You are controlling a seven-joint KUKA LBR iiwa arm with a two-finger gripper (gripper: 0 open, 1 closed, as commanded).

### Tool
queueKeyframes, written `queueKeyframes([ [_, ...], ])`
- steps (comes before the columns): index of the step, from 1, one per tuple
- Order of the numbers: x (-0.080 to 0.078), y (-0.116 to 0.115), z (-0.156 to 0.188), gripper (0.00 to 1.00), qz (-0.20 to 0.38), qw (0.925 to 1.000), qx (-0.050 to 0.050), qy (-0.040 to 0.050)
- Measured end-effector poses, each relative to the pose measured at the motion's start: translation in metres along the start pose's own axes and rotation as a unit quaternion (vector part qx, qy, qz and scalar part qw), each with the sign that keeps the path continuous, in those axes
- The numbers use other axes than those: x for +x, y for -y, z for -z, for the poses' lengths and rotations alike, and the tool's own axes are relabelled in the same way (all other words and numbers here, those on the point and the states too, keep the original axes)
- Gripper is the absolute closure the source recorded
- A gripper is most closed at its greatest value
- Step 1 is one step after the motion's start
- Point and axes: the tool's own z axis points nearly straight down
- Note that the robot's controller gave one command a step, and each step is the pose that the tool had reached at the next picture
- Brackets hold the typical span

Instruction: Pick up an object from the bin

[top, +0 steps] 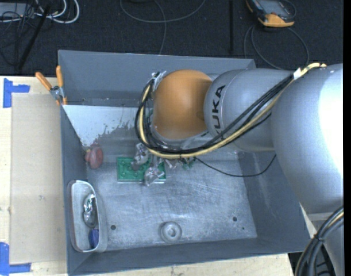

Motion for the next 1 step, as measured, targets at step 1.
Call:
queueKeyframes([
  [1,0.0091,-0.0123,0.103,1.0,0.022,0.9998,0.001,-0.0032],
])
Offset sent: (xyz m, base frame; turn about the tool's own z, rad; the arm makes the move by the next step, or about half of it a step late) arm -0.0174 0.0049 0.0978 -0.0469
